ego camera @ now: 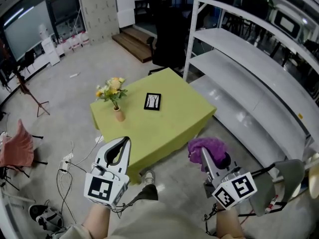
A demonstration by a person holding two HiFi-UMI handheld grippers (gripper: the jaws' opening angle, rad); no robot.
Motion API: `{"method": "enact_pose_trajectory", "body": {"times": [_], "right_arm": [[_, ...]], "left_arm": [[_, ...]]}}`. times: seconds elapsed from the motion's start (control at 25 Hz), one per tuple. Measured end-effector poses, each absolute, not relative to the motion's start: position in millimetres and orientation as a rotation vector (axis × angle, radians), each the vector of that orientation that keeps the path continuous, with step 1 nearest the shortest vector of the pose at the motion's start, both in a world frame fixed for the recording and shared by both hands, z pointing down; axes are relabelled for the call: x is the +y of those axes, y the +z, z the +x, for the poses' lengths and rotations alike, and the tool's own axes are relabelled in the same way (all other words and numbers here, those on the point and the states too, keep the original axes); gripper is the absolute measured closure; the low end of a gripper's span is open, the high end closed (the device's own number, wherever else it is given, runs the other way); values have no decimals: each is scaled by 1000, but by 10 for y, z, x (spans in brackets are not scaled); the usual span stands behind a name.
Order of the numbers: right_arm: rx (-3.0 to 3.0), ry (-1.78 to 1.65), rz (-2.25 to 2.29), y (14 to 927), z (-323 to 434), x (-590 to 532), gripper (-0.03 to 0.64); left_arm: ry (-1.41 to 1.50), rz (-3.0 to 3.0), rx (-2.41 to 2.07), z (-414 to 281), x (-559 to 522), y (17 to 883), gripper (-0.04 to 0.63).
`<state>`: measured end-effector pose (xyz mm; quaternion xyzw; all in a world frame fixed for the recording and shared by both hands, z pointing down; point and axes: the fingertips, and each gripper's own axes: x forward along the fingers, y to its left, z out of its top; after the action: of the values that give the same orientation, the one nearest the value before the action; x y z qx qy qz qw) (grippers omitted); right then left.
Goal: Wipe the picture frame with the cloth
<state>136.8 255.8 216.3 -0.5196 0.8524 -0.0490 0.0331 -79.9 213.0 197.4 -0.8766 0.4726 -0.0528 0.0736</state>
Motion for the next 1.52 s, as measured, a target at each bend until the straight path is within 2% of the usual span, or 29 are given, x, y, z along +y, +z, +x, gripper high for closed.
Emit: {"method": "enact_pose_trajectory", "body": {"times": [0.64,0.96,1.52], "right_arm": [[2704,-279,-1664,2327,702,252,509],[2752,-338,-1682,2595,529,-509,509],[3018,-420,-1480,3487,433,-2074,508]], "left_arm": [[-254,-2791,1281,-1025,-39,2413,588],[-292,-2882,1254,-1008,-694,2776,588],[-562,-2944,1347,-610,-1769,3838,588]]}}
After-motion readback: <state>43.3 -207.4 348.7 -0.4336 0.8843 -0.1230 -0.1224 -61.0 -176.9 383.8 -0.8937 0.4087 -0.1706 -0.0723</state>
